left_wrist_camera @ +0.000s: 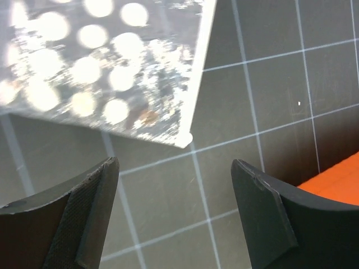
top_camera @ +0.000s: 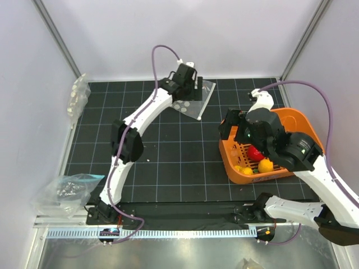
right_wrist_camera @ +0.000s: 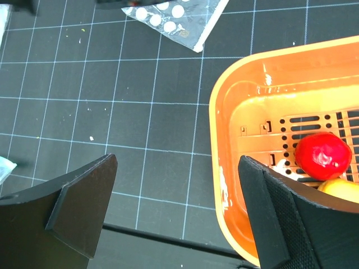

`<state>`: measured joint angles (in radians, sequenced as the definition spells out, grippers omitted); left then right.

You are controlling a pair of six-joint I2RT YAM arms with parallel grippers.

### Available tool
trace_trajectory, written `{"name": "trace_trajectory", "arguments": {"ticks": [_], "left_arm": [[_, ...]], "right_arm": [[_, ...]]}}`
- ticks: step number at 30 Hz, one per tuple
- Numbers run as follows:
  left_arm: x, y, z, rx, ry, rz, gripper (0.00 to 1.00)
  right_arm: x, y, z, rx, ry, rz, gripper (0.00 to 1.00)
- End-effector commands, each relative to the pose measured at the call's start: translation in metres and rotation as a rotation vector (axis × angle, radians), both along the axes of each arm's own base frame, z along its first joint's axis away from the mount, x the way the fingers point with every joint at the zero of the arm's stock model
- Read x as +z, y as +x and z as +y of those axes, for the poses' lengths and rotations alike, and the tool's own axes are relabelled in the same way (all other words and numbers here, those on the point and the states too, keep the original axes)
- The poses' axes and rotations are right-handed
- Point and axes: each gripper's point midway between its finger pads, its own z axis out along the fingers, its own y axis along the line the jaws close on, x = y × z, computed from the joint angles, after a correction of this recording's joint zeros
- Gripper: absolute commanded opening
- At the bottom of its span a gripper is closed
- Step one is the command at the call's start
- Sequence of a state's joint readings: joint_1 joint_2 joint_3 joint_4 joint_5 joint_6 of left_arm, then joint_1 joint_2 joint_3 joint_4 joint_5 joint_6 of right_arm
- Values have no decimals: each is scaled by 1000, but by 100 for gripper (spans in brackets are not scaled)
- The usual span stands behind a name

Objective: Place the food in the zip-top bag and seal the zipper
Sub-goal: Pick up the zipper food storage bag at the center of the board.

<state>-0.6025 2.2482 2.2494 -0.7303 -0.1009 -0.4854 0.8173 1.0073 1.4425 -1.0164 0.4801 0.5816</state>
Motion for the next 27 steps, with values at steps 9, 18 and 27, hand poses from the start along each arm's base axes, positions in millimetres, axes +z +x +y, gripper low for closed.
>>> {"name": "trace_trajectory", "arguments": {"ticks": [9,18,27], "left_arm": [[-37,37,-32,-19,149,-161,83],[-65,53,-49,-74,260,-267,82],[-92,47,-69,-123,225,-239,81]], "right_arm": [[11,-20,-16,-35,111,-15,96],[11,-32,-29,-47,114,-2,96],[6,-36,-35,-73,125,15,95]]}}
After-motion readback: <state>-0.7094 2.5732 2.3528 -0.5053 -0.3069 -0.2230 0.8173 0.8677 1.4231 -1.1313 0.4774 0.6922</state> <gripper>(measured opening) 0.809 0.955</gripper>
